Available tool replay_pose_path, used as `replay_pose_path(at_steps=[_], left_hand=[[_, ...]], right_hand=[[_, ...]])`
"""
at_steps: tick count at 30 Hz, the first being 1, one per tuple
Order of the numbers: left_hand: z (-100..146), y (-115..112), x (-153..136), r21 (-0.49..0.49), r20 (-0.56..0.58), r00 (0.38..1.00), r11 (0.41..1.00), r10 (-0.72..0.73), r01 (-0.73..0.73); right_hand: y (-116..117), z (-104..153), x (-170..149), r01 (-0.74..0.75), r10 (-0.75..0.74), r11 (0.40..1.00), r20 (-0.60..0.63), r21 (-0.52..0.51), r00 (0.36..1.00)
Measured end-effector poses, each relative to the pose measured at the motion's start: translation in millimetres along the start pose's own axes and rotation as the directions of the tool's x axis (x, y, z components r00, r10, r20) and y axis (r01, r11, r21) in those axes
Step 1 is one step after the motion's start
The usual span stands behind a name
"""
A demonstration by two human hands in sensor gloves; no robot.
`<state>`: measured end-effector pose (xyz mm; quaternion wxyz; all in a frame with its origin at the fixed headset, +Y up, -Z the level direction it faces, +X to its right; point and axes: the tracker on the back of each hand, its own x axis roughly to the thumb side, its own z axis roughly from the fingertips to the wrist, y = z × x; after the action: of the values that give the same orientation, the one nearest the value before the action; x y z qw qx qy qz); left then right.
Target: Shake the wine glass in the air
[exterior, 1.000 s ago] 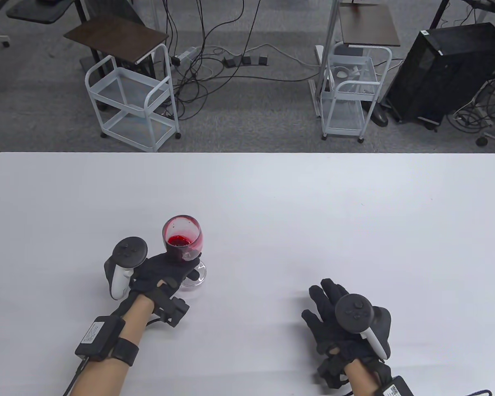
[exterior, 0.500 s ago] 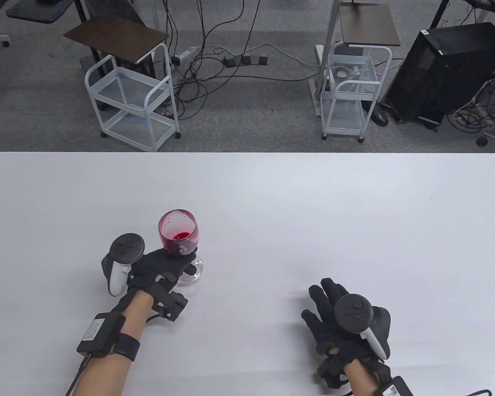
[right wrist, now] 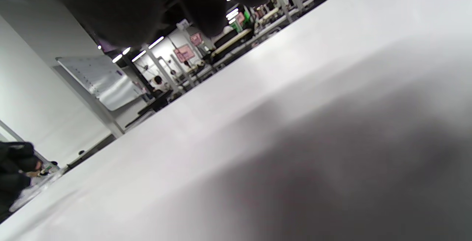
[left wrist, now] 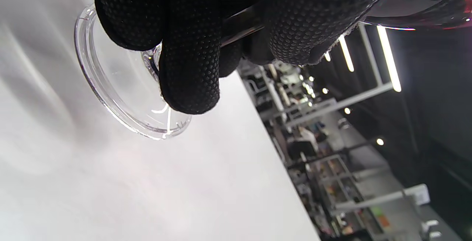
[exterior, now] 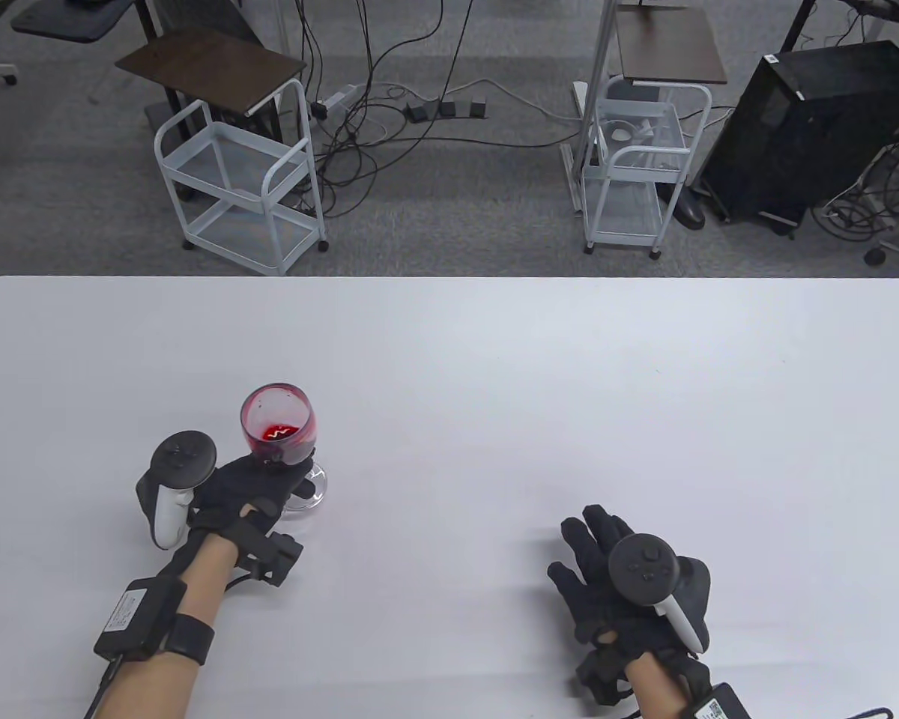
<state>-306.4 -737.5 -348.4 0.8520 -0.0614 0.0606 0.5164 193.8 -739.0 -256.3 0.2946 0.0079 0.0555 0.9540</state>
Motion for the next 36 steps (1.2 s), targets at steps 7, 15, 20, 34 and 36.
replay_pose_path(at_steps=[7,15,20,34,36], left_hand=[[6.3,30.4,-24.9,0.039,-0.042,0.999,0.999,0.030,-0.029],[5.5,38.6,-39.9,0.050,-0.064,0.995,0.996,0.077,-0.073],[2.8,33.5,-45.0,0.045,-0.080,0.993,0.996,0.086,-0.083],[-5.8,21.2,-49.3,0.002,-0.115,0.991,0.998,0.067,-0.067],[-6.1,21.0,-49.2,0.002,-0.115,0.991,0.998,0.063,-0.064]], right_hand=[[-0.3,0.0,0.1,0.001,-0.001,1.000,-0.007,0.001,1.000],[-0.5,-0.1,-0.1,0.002,-0.002,1.000,-0.020,0.004,1.000],[-0.3,-0.2,-0.2,0.002,-0.001,1.000,-0.022,0.006,1.000],[0.0,-0.7,-0.7,0.010,-0.009,1.000,-0.023,0.009,1.000],[0.0,-0.7,-0.8,0.010,-0.009,1.000,-0.024,0.010,1.000]])
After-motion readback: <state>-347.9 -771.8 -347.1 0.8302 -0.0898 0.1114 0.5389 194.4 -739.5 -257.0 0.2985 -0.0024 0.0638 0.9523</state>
